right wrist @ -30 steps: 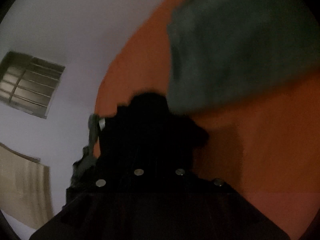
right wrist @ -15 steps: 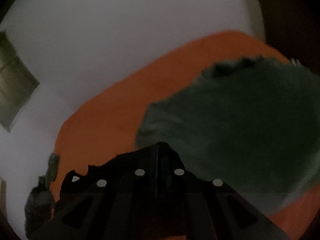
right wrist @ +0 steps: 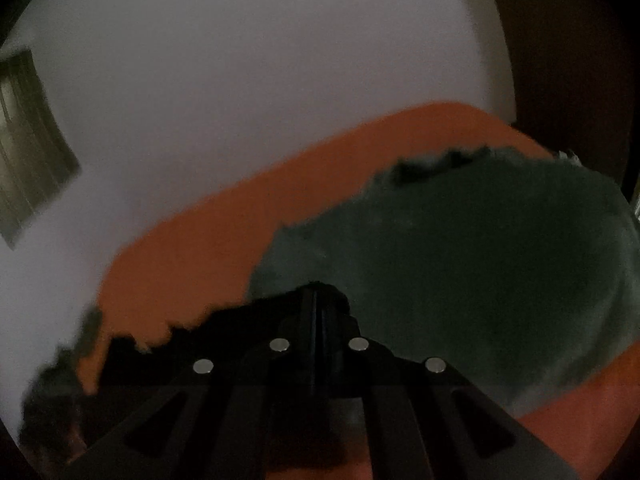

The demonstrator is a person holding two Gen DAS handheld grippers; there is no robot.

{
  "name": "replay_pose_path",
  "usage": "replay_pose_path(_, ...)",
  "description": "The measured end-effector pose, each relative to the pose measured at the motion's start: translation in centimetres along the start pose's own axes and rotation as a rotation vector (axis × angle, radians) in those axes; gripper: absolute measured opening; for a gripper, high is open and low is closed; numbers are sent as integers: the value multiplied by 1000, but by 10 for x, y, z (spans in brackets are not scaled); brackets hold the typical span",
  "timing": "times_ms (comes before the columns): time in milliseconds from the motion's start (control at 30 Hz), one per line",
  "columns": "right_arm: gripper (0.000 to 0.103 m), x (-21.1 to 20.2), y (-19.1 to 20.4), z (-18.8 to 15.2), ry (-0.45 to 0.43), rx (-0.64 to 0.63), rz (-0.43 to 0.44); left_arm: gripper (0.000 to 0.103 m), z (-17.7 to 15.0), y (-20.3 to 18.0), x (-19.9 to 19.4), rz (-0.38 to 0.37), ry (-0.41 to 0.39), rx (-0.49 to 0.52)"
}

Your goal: Fold clothes

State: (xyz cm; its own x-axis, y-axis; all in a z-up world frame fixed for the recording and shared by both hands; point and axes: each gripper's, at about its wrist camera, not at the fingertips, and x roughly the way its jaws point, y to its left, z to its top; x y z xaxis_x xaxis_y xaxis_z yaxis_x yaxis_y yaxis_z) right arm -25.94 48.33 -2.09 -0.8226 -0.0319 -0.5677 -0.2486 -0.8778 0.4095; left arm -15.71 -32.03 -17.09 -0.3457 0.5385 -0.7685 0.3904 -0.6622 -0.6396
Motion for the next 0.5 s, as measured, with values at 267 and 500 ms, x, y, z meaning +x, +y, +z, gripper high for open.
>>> replay_pose_path(267, 0, 3, -31, 10, -32, 127, -200, 69, 17, -4, 9, 9, -14, -1)
replay_pose_path(500, 0, -36, -58, 12, -93, 140, -260, 69, 28, -4, 16, -45, 1, 9)
